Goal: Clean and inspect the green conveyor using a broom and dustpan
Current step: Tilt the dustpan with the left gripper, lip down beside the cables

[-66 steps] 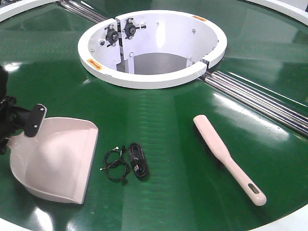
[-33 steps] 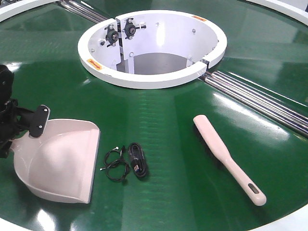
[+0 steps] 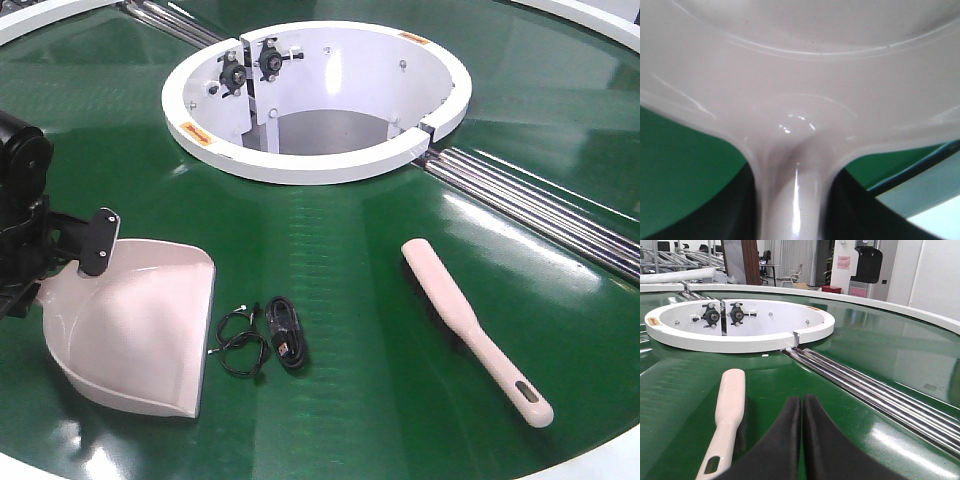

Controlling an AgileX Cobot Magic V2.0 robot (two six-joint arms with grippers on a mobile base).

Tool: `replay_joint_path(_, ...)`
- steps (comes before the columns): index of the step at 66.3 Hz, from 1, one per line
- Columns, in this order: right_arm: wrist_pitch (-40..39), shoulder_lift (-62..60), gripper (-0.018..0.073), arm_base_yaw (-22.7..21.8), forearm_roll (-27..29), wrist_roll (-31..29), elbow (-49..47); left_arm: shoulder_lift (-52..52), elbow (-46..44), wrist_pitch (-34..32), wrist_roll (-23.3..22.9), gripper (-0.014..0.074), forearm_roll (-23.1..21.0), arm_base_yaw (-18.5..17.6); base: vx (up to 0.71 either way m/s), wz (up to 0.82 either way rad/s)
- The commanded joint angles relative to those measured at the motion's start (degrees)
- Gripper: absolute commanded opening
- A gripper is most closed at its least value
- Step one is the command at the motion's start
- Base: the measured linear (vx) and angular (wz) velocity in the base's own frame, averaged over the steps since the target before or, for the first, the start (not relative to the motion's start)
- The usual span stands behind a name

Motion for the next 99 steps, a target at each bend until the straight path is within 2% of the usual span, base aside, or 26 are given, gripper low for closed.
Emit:
replay_joint_path(1, -4.45, -0.62, -0.0009, -0.32, -0.66, -0.51, 0.12, -3.04, -1.64, 1.32, -1.02, -0.0008, 1.36, -0.79, 0.0, 0.0)
replay_joint_path(7, -4.45, -0.62, -0.0009, -0.32, -0.66, -0.51, 0.12, -3.04, -1.64, 1.47, -1.83, -0.0008, 2.15, -1.28, 0.0, 0.0)
replay_joint_path(18, -4.45, -0.62, -0.0009, -0.32, -0.66, -0.51, 0.12, -3.04, -1.64, 2.2, -6.07, -0.0008, 3.62, -1.33, 0.0, 0.0)
replay_joint_path(48, -4.45, -0.62, -0.0009, -0.32, -0.66, -0.51, 0.12, -3.04, -1.64, 2.55, -6.07, -0.0007, 1.84, -1.33, 0.0, 0.0)
replay_joint_path(99, -4.45, -0.62, -0.0009, -0.32, -0.66, -0.51, 0.12, -3.04, -1.64, 2.55, -6.07, -0.0006, 1.9, -1.28, 0.0, 0.0)
